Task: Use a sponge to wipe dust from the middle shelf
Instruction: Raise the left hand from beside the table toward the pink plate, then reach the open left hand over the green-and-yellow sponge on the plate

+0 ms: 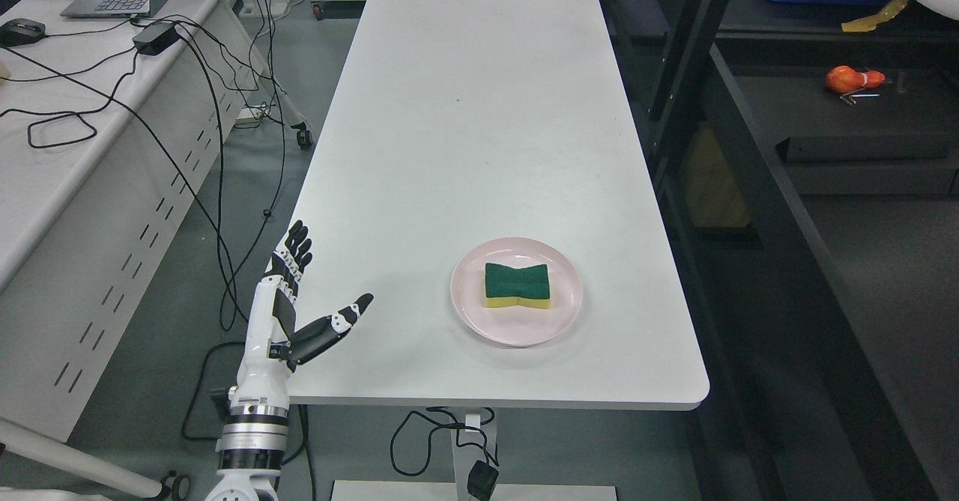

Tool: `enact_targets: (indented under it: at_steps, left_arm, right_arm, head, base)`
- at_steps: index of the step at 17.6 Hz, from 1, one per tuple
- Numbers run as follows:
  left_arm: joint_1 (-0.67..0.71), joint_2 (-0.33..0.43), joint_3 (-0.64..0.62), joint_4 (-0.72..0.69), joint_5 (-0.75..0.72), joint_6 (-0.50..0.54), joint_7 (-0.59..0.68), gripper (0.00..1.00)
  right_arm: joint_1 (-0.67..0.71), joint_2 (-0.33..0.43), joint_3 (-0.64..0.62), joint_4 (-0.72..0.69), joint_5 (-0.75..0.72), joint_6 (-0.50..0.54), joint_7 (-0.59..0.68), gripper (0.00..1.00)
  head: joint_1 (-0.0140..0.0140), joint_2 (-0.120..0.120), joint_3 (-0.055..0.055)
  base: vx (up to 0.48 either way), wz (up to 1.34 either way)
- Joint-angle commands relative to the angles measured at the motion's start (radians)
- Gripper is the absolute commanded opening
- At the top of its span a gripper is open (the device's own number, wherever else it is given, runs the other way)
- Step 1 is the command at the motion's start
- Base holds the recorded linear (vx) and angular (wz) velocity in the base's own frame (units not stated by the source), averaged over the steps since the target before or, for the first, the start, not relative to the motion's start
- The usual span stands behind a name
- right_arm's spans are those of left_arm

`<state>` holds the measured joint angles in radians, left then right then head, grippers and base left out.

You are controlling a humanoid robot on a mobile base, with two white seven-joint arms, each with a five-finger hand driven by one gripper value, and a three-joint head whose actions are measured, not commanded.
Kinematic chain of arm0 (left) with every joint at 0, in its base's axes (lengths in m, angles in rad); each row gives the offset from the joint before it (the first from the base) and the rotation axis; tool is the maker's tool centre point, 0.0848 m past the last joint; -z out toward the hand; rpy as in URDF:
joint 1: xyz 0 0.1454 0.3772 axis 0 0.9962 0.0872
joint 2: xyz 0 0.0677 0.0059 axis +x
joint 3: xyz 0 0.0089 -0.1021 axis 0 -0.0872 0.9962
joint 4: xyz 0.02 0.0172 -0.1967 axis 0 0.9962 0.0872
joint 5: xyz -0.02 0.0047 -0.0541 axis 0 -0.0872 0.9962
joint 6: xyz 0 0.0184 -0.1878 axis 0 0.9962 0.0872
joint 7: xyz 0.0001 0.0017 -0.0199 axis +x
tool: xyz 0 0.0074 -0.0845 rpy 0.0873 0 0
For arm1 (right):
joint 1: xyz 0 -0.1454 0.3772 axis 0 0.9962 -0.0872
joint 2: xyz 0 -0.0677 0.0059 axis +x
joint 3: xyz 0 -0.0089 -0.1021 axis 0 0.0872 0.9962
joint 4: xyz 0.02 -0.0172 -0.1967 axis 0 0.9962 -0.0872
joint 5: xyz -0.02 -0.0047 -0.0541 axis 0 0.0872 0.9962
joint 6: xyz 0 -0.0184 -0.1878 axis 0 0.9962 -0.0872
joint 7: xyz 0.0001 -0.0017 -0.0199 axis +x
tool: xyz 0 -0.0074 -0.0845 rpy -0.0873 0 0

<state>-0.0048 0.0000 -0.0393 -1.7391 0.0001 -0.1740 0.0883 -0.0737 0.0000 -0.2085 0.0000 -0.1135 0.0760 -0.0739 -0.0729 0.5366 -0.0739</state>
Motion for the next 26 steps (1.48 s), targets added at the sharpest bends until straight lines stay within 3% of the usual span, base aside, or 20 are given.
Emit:
enact_targets:
  at_steps: [1, 7, 11, 14, 16, 18, 23, 26]
  left_arm:
    - [-0.018, 0.017, -0.002, -0.011, 0.034, 0.001, -0.001, 0.98]
    - [-0.033, 0.017, 0.048, -0.005, 0.034, -0.001, -0.016, 0.98]
    - [-0.130, 0.236, 0.042, 0.071, -0.017, -0.120, -0.229, 0.95]
    - [-0.246, 0.311, 0.041, 0.166, -0.319, -0.232, -0.352, 0.94]
    - [-0.325, 0.321, 0.021, 0.223, -0.545, -0.341, -0.436, 0.94]
    - [-0.391, 0.322, -0.036, 0.268, -0.681, -0.416, -0.473, 0.94]
    - [-0.559, 0.359, -0.246, 0.300, -0.940, -0.426, -0.495, 0.94]
    - [-0.642, 0.351, -0.323, 0.386, -1.020, -0.426, -0.509, 0.94]
  right_arm:
    - [0.000, -0.017, 0.000, -0.017, 0.000, 0.001, 0.000, 1.00]
    - [0.000, -0.017, 0.000, -0.017, 0.000, 0.001, 0.000, 1.00]
    - [0.000, -0.017, 0.000, -0.017, 0.000, 0.001, 0.000, 1.00]
    - [0.000, -0.017, 0.000, -0.017, 0.000, 0.001, 0.000, 1.00]
    - [0.000, -0.017, 0.000, -0.017, 0.000, 0.001, 0.000, 1.00]
    - [0.000, -0.017, 0.000, -0.017, 0.000, 0.001, 0.000, 1.00]
    - [0.000, -0.017, 0.000, -0.017, 0.000, 0.001, 0.000, 1.00]
    - [0.000, -0.017, 0.000, -0.017, 0.000, 0.001, 0.000, 1.00]
  head:
    - [0.0000, 0.000, 0.000]
    - [0.0000, 0.000, 0.000]
    - [0.0000, 0.000, 0.000]
    - [0.0000, 0.000, 0.000]
    - [0.0000, 0.000, 0.000]
    - [0.0000, 0.000, 0.000]
    - [0.0000, 0.000, 0.000]
    - [0.0000, 0.000, 0.000]
  base:
    - [0.000, 0.00]
    - [0.000, 0.00]
    - [0.000, 0.00]
    - [0.000, 0.00]
    - [0.000, 0.00]
    - [0.000, 0.00]
    - [0.000, 0.00]
    - [0.000, 0.00]
